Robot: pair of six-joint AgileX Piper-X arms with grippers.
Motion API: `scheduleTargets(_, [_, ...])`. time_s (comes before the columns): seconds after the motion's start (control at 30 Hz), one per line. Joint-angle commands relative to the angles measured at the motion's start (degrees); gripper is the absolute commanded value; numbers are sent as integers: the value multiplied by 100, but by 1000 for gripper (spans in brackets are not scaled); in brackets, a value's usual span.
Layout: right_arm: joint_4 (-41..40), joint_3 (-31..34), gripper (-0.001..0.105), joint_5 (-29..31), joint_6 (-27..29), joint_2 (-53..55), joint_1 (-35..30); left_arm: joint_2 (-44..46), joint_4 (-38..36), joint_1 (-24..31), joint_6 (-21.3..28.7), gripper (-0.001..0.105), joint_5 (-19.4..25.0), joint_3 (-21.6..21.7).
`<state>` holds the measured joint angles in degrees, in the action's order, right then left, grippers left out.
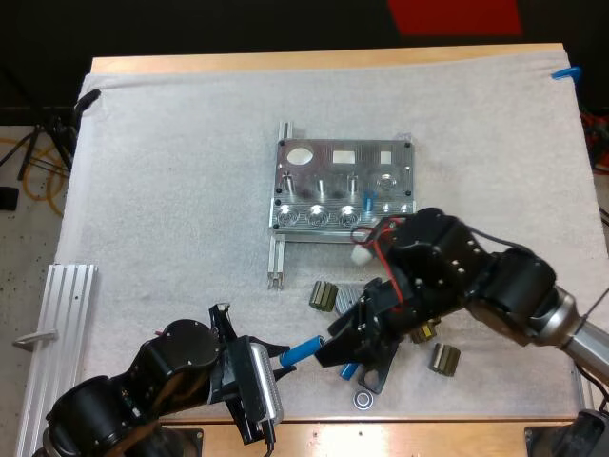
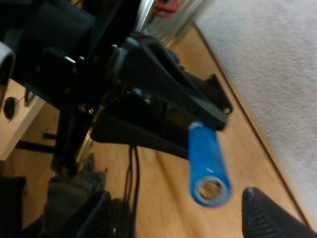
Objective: Load cells from left to right
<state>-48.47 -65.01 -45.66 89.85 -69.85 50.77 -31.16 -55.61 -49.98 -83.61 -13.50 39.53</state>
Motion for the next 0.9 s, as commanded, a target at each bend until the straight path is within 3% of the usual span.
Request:
scheduleTargets(0.0, [207,-7,55,-91,-13,-54,35,22,19,-3,11,0,-49,44])
scheduleTargets(0.87, [616,-7,55,-93,-150,-746,481,22,19,-3,11,0,-49,44])
